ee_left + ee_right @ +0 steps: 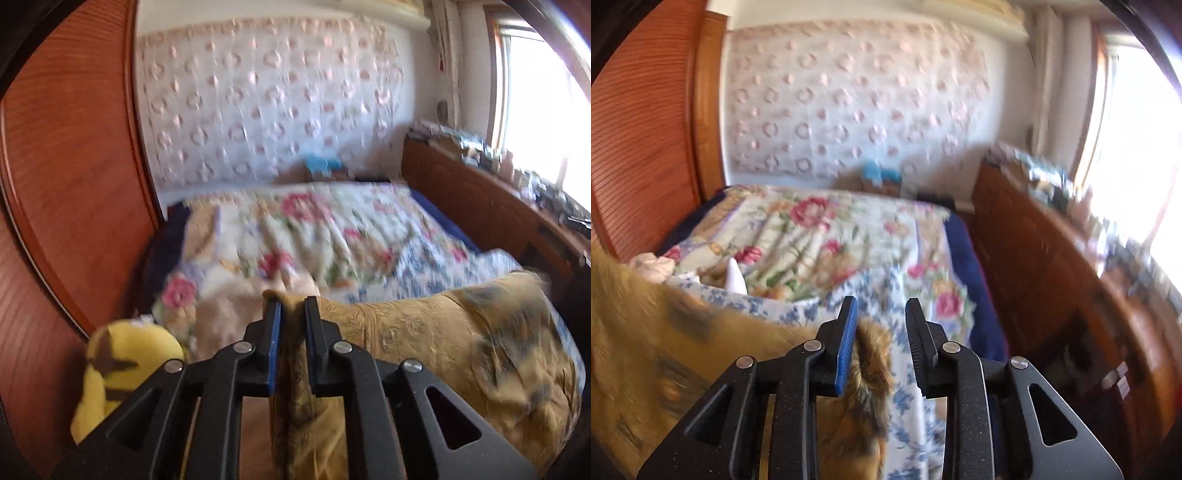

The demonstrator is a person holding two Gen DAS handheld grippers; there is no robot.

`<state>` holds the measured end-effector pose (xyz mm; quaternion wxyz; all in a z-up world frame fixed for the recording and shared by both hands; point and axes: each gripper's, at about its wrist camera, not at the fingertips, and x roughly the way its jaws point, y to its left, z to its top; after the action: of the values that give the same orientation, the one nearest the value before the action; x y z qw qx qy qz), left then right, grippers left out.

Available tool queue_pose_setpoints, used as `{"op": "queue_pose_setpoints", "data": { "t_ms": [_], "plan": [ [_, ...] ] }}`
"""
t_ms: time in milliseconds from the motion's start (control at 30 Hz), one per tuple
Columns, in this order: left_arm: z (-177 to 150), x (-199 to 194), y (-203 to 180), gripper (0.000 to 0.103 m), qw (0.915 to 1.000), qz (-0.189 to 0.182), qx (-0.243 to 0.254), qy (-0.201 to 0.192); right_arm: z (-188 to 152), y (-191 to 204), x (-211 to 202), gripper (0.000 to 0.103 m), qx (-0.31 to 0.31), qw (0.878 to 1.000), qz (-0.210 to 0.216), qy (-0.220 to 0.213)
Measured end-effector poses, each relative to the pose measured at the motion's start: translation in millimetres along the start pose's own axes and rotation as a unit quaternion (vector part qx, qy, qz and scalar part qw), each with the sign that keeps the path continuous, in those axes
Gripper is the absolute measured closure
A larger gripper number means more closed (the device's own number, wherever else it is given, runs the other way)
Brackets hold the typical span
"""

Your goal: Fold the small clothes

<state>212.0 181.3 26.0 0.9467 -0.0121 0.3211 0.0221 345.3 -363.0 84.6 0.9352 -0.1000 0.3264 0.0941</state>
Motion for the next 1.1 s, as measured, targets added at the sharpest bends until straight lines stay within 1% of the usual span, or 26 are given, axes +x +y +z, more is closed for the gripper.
{"op": "queue_pose_setpoints", "data": {
  "t_ms": [33, 67, 133, 233, 267, 333, 400, 500, 600, 700, 867, 1000, 1100],
  "plan": [
    [-8, 0, -2, 0.078, 1.0000, 0.001, 0.005, 0.000, -5, 0, 5, 0.075, -0.001, 1.000, 0.003, 0.006],
    [-15, -1, -5, 0.075, 1.0000, -0.005, 0.007, 0.002, -16, 1, 11, 0.075, -0.007, 1.000, 0.012, 0.015],
    [-28, -7, -9, 0.067, 0.9995, -0.030, 0.000, 0.012, -31, 5, 11, 0.075, -0.022, 0.999, 0.016, 0.021],
    [-44, -20, -24, 0.063, 0.9990, -0.039, 0.012, 0.018, -62, 7, 3, 0.075, -0.026, 0.998, 0.041, 0.028],
    [-45, -25, -32, 0.062, 0.9988, -0.043, 0.012, 0.018, -70, 8, 2, 0.075, -0.026, 0.998, 0.049, 0.030],
    [-54, -32, -35, 0.060, 0.9981, -0.057, 0.005, 0.023, -89, 12, -5, 0.075, -0.024, 0.997, 0.061, 0.030],
    [-65, -35, -40, 0.059, 0.9977, -0.063, 0.000, 0.026, -111, 14, -8, 0.075, -0.012, 0.996, 0.083, 0.033],
    [-83, -36, -51, 0.059, 0.9974, -0.061, 0.010, 0.036, -145, 23, -7, 0.075, -0.008, 0.994, 0.099, 0.044],
    [-97, -33, -57, 0.059, 0.9968, -0.062, 0.014, 0.047, -166, 29, 1, 0.075, -0.012, 0.994, 0.098, 0.055],
    [-114, -28, -60, 0.059, 0.9966, -0.055, 0.009, 0.060, -183, 27, 12, 0.075, 0.007, 0.993, 0.100, 0.069],
    [-143, -14, -61, 0.059, 0.9950, -0.048, 0.001, 0.088, -192, 24, 16, 0.075, 0.012, 0.992, 0.102, 0.079],
    [-157, -5, -60, 0.059, 0.9937, -0.036, -0.002, 0.106, -194, 27, 16, 0.075, 0.009, 0.992, 0.095, 0.078],
    [-161, -2, -66, 0.059, 0.9937, -0.023, 0.010, 0.109, -195, 28, 19, 0.074, 0.013, 0.992, 0.090, 0.082]
  ]
}}
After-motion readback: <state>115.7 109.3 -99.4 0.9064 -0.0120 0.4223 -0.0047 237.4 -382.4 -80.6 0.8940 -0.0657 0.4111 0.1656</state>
